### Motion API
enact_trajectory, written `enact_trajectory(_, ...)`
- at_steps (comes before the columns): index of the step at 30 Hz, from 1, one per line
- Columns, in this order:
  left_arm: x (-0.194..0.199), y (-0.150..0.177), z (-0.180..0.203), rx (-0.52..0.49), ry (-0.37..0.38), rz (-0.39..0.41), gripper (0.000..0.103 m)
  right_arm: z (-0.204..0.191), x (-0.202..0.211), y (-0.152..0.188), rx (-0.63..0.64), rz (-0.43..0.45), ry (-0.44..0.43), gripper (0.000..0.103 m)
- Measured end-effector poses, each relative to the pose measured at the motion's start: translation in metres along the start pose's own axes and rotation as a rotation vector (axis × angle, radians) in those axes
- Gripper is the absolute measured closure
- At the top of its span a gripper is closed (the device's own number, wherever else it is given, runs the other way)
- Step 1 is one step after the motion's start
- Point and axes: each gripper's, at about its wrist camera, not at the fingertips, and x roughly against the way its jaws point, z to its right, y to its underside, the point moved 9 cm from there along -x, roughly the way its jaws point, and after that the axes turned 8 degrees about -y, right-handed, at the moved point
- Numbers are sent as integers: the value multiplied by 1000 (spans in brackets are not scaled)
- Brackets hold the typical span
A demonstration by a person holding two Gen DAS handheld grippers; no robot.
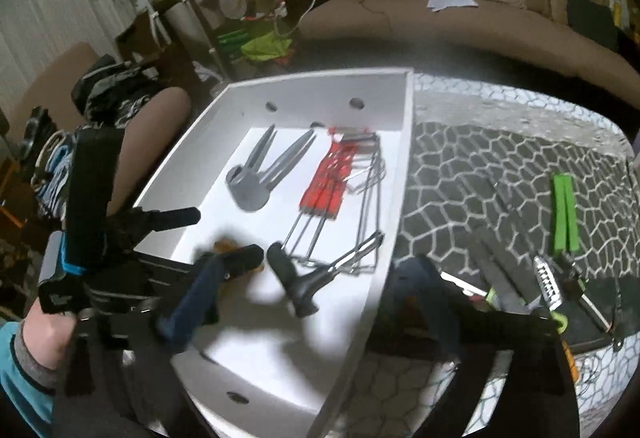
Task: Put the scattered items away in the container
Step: 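Lower the wire rack into the box and open the left tool, then move both tools back toward the remaining tools on the table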
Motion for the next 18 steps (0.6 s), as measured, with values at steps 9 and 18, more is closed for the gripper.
enact_trajectory(9,43,31,-15,18,-48,31,0,-14,4,28,-18,-11,-16,0)
enact_trajectory(18,91,52,-10,46,-47,88,0,-29,41,50,-6,18,-13,0)
